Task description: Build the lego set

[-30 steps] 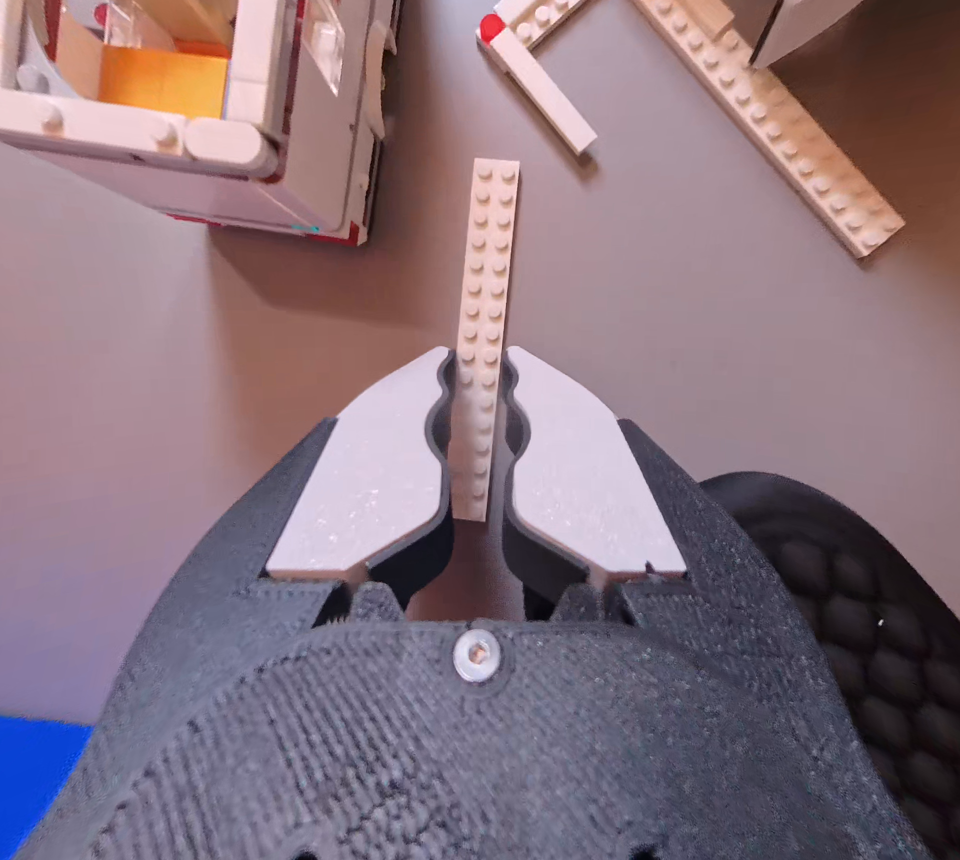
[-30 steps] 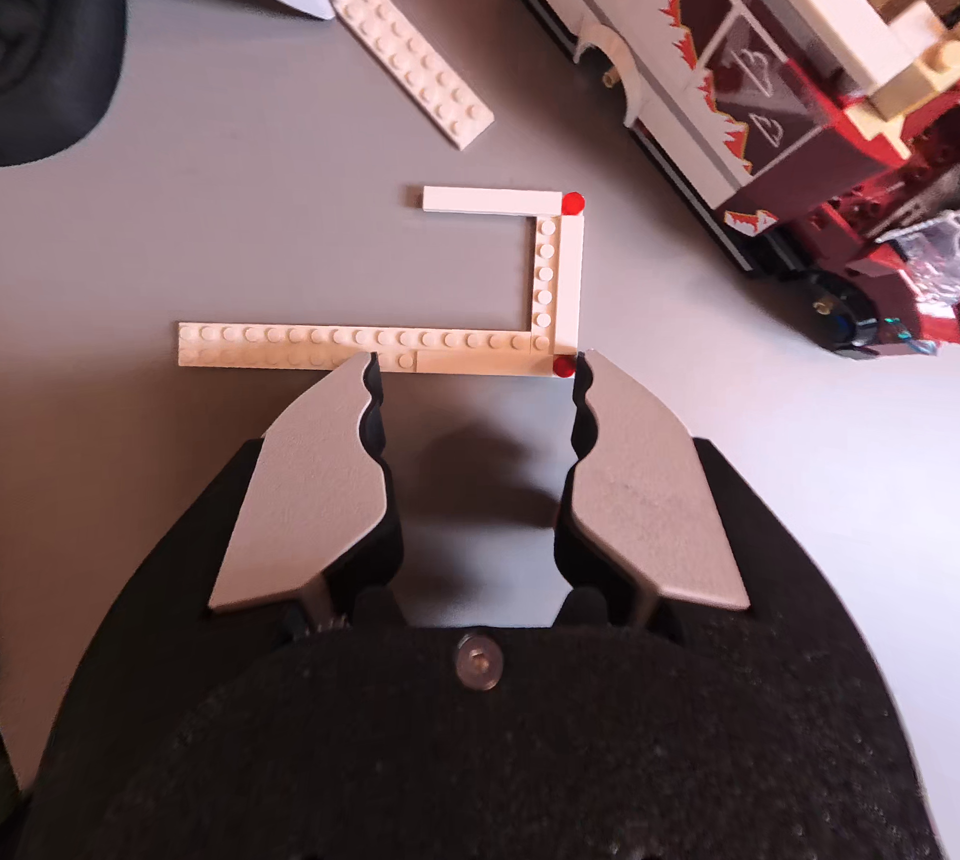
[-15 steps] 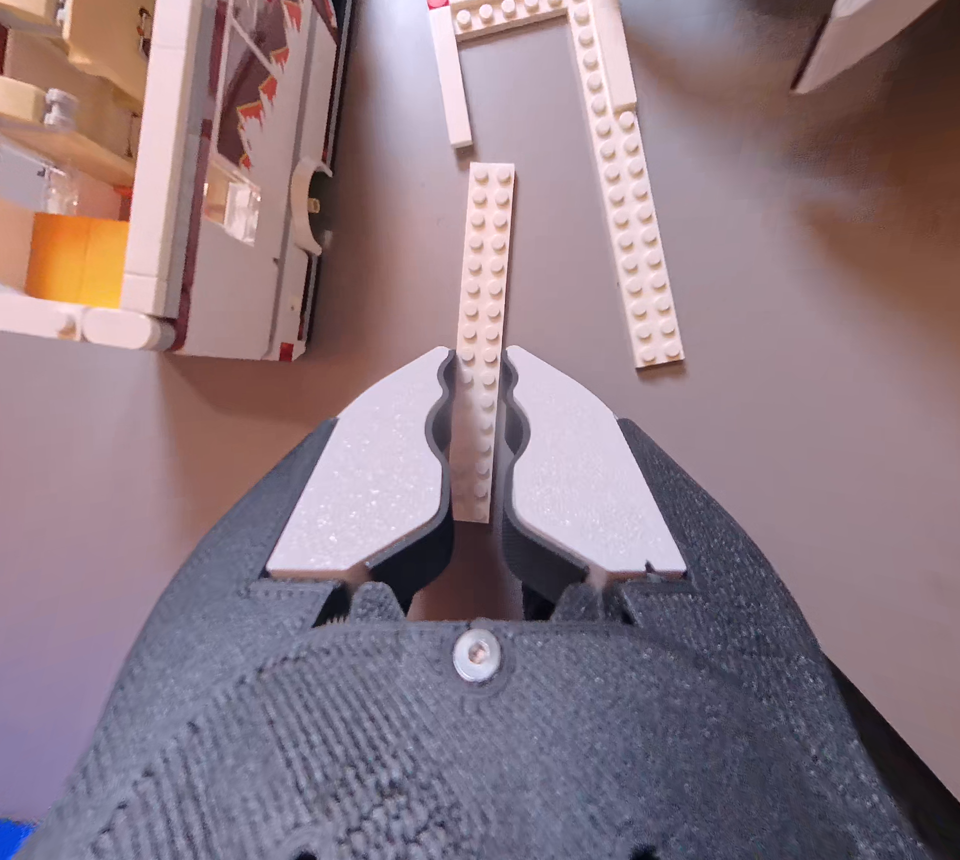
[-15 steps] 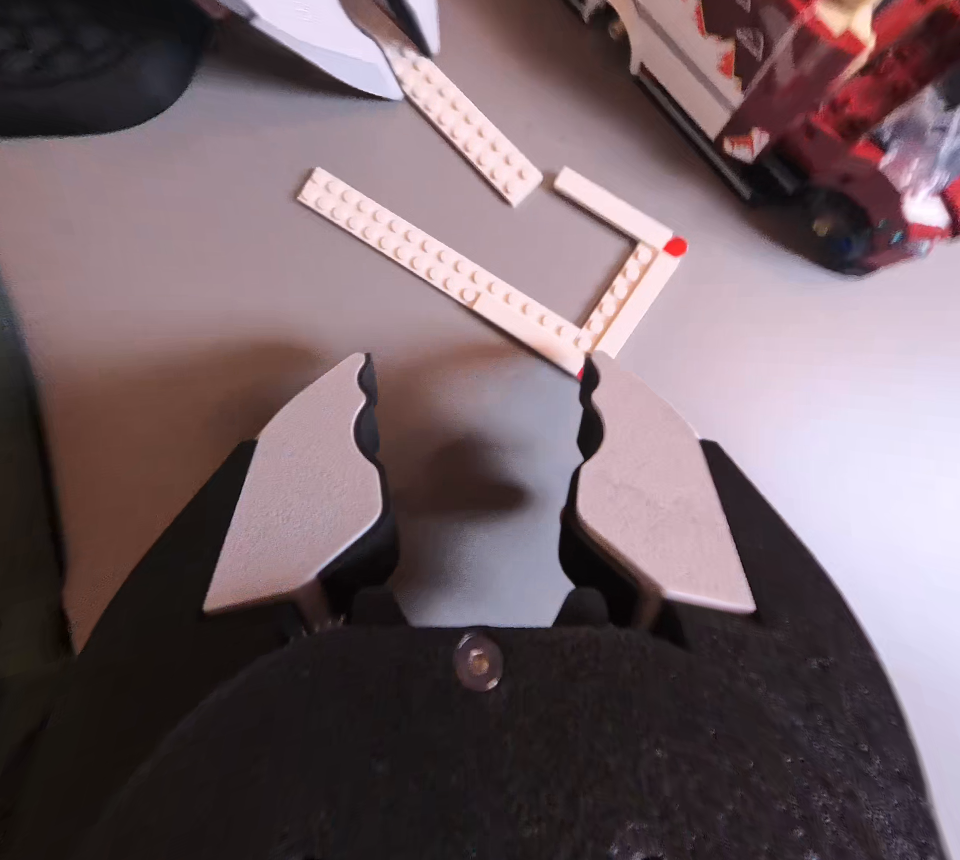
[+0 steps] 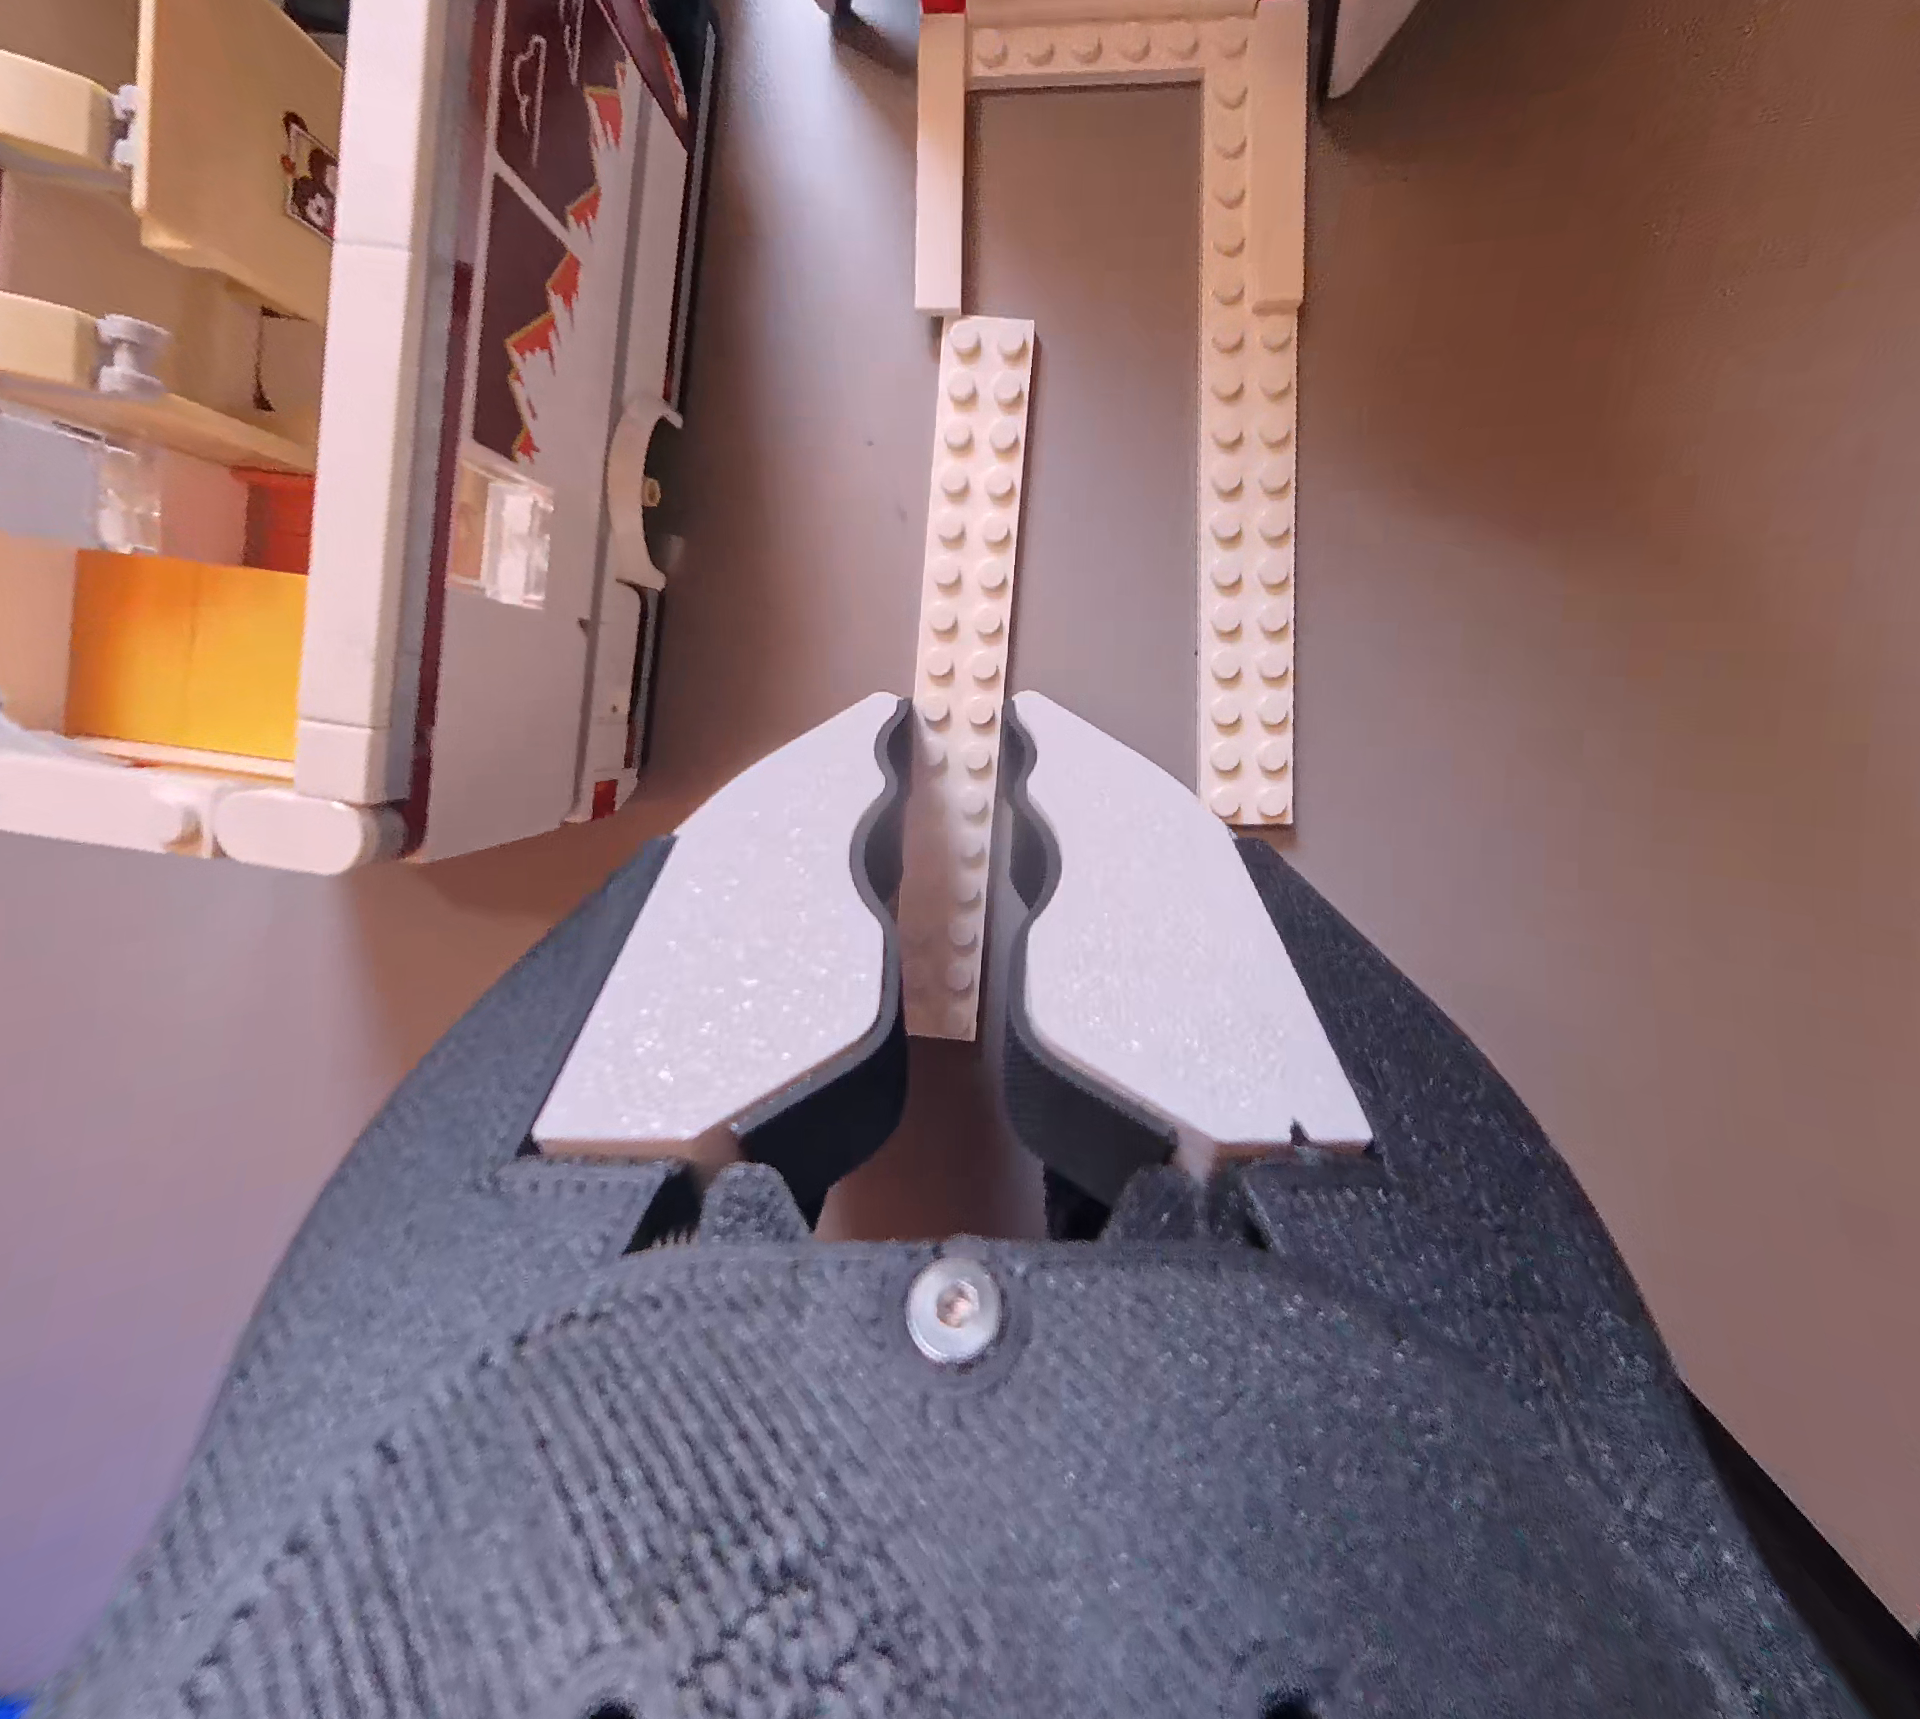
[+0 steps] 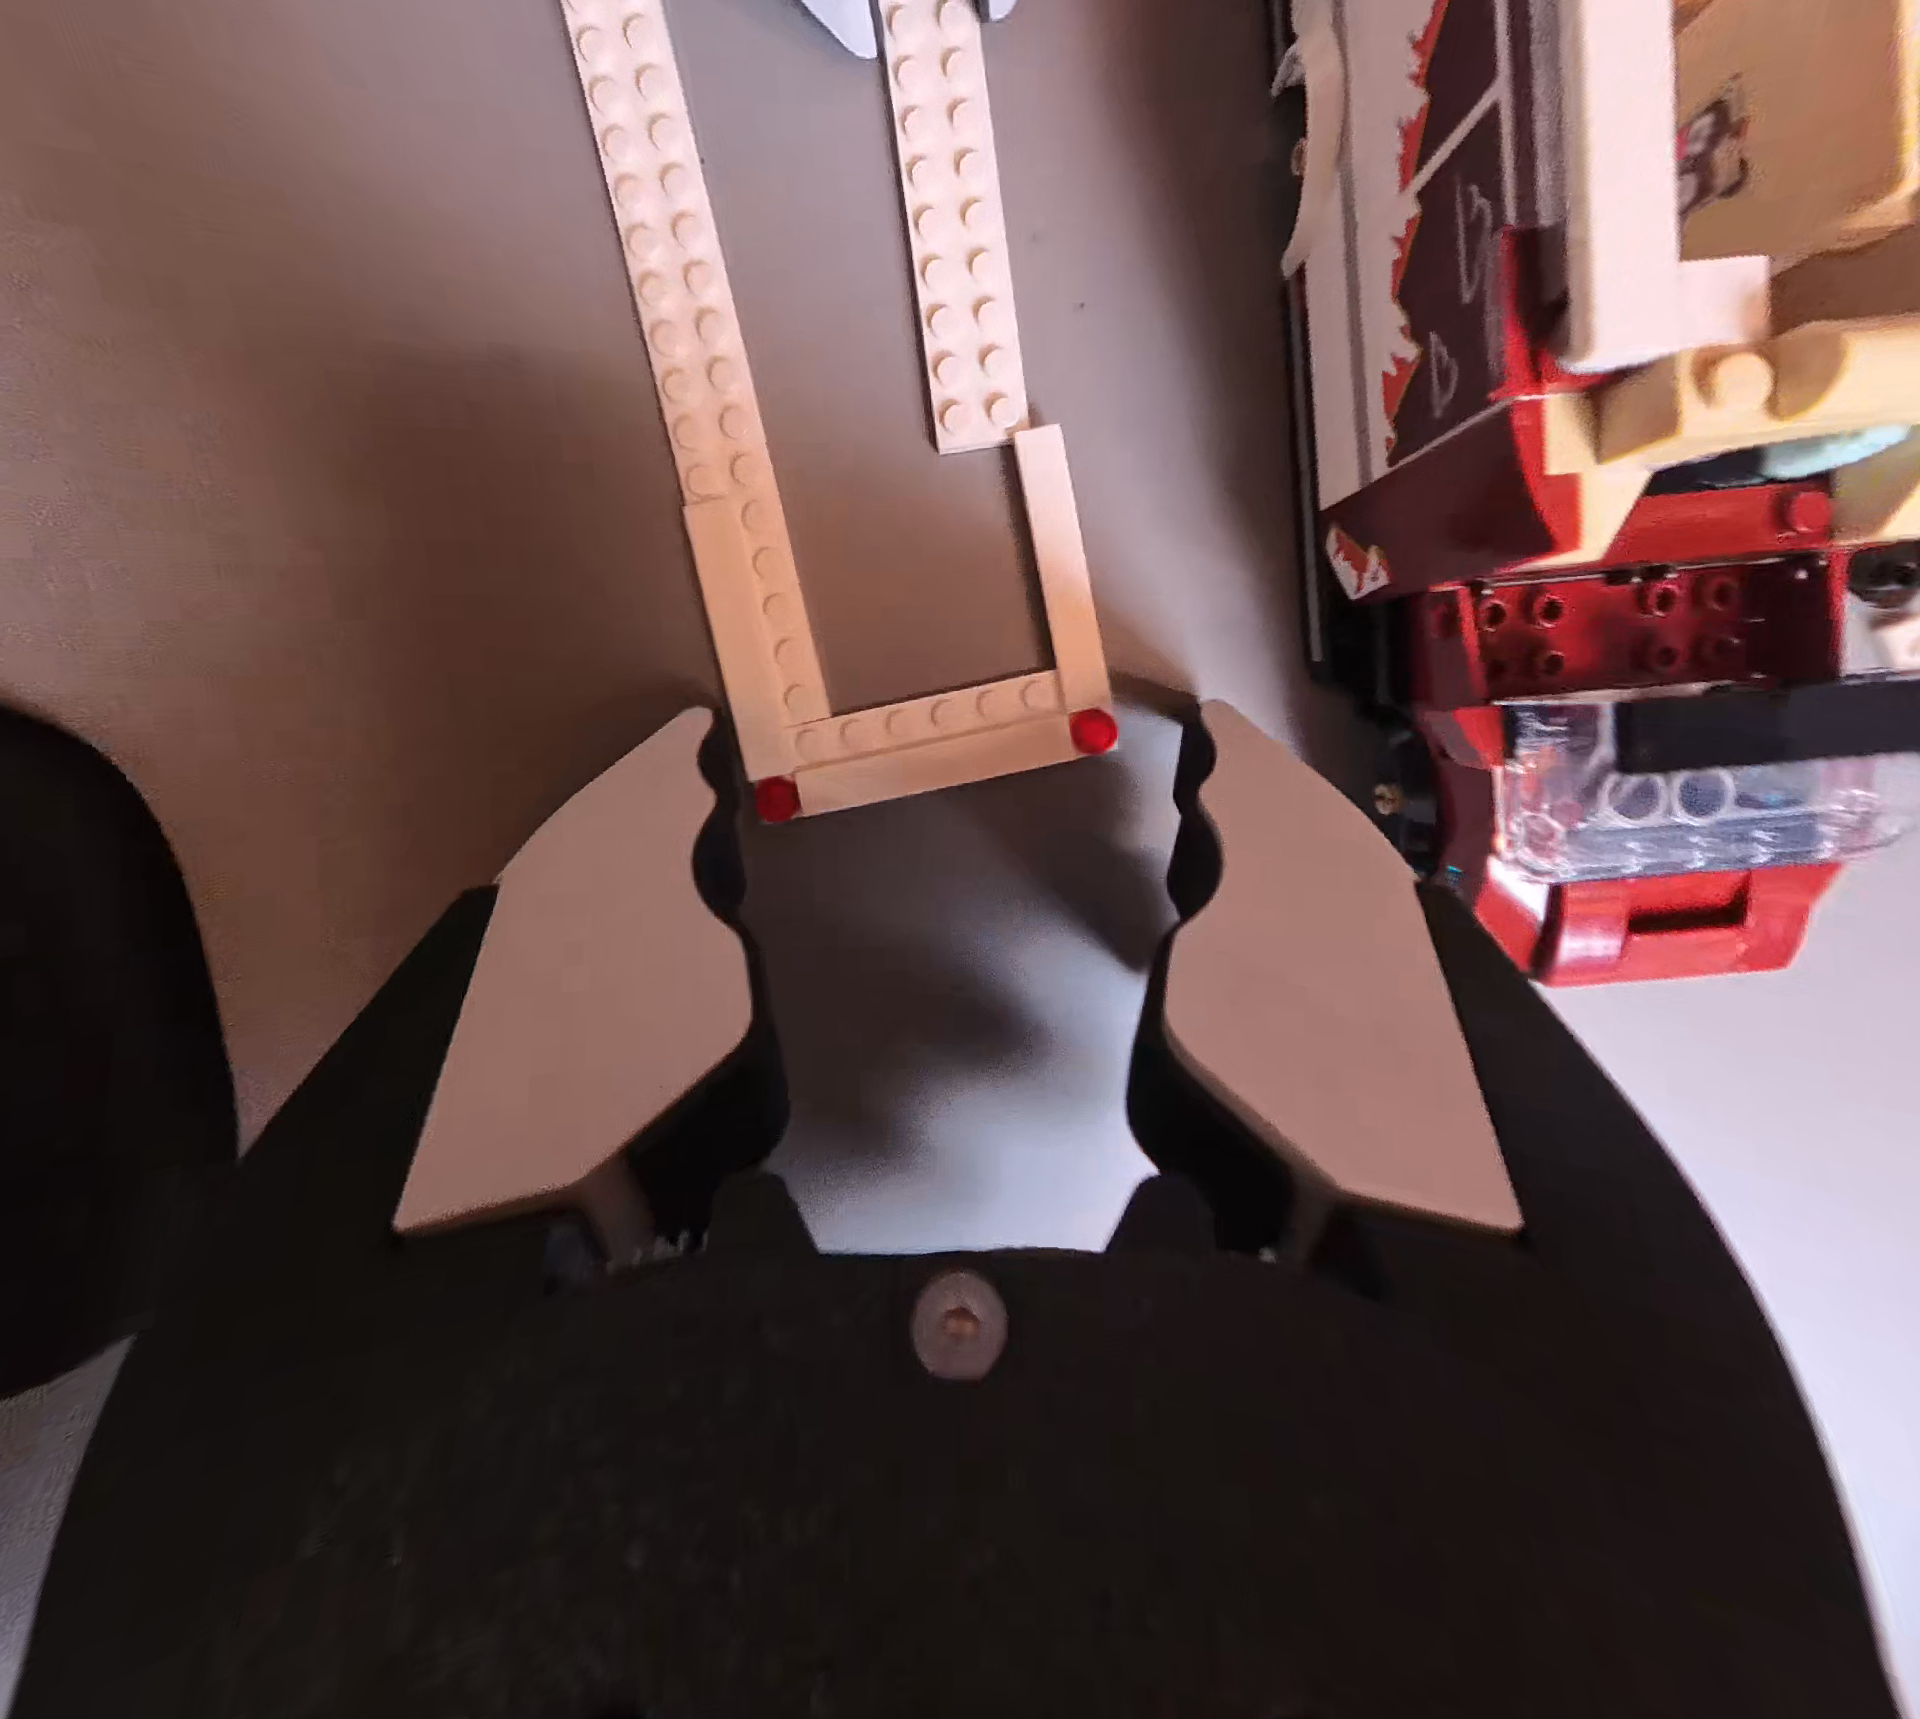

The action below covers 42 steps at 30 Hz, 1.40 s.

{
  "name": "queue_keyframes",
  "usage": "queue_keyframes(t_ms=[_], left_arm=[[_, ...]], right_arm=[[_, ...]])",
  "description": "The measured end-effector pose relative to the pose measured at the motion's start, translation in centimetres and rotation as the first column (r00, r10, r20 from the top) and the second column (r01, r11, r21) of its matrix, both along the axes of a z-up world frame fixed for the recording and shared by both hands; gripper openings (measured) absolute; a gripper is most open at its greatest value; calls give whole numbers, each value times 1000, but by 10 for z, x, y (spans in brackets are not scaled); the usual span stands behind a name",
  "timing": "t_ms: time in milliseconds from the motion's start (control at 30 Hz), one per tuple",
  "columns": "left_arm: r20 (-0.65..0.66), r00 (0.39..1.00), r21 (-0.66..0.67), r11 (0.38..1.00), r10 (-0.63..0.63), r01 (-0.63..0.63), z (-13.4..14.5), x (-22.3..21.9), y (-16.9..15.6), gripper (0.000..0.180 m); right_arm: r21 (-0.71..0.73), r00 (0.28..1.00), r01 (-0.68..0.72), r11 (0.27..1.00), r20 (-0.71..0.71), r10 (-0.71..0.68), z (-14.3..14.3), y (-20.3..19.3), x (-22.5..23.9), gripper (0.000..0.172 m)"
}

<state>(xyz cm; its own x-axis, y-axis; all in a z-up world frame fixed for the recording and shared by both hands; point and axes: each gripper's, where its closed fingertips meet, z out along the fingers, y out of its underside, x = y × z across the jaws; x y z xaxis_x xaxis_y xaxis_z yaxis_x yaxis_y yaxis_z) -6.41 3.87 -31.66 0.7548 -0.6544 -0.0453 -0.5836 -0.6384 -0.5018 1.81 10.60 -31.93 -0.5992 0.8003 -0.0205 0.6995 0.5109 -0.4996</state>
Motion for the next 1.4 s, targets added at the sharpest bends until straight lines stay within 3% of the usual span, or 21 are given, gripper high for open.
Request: queue_keyframes(t_ms=[100,300,633,1067,1400], left_arm=[[-2,1000,-8,1000,-16,16,0,0,1,16],[7,999,-20,999,-36,36,0,0,-1,16],[17,999,-16,999,-33,33,0,6,2,16],[31,999,21,1000,-17,17,0,12,6,16],[69,996,-7,998,-55,56,0,0,-11,25]], right_arm=[[4,1000,10,1000,-12,-9,1,4,-1,68],[-15,999,1,1000,-49,-2,1,-8,4,67],[-169,982,126,978,-115,-147,12,-17,4,67],[-74,983,154,985,-86,-160,4,-26,-2,67],[-60,984,160,985,-73,-164,3,-28,-4,67]])
